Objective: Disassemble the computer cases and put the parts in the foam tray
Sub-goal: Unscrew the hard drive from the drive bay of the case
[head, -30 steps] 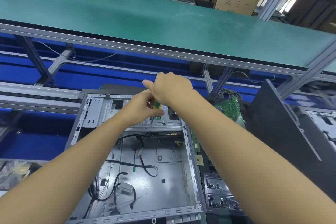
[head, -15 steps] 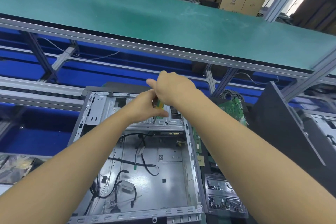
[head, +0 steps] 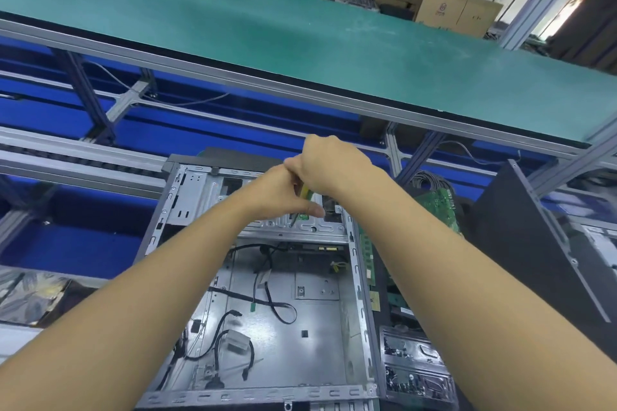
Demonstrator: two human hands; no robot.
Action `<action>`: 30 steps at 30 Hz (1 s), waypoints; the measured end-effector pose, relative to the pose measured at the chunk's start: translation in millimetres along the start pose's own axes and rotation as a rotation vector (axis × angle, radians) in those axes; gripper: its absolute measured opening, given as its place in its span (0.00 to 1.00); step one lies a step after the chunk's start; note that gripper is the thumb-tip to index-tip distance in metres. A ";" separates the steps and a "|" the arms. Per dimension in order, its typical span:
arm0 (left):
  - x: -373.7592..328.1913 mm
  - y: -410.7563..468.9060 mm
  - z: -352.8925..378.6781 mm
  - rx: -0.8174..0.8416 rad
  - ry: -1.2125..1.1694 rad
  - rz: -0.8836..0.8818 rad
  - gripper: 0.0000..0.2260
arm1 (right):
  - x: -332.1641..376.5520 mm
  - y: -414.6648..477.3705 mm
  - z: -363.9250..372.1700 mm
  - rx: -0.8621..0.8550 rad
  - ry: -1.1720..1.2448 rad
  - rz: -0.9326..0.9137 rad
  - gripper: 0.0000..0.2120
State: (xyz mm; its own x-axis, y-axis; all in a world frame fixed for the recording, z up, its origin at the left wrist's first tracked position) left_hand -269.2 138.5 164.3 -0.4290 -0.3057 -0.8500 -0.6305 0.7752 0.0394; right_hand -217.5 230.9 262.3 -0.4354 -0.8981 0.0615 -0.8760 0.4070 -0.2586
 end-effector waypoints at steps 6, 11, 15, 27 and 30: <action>8.6 -9.6 -18.6 0.066 -0.213 0.103 0.17 | -9.0 1.6 -10.3 0.131 0.040 -0.162 0.15; 14.6 -0.4 -1.1 -0.027 -0.001 0.068 0.12 | -9.6 0.7 -3.7 0.069 0.041 -0.002 0.30; 12.4 -2.6 8.4 -0.029 0.017 0.101 0.17 | -9.2 2.5 2.4 -0.044 0.083 0.003 0.14; 18.3 2.8 9.9 -0.102 0.080 -0.049 0.19 | -9.9 1.0 2.8 0.009 0.114 -0.028 0.29; 19.8 -1.2 6.9 -0.001 -0.024 0.000 0.19 | -8.4 2.7 6.1 -0.049 0.097 -0.087 0.14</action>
State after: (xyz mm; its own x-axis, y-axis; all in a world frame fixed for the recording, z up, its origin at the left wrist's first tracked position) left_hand -272.4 135.3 143.7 -0.4132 -0.2922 -0.8625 -0.6310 0.7747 0.0399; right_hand -215.0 238.5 255.2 -0.3735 -0.9109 0.1755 -0.9193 0.3381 -0.2013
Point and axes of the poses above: each hand's wrist, its own y-axis towards the middle knuckle, its own z-axis out of the palm, x = y × z, the point moved 1 cm from there along y, towards the middle knuckle, and after that the axes turned 8 degrees about z, right-handed, at the moved point
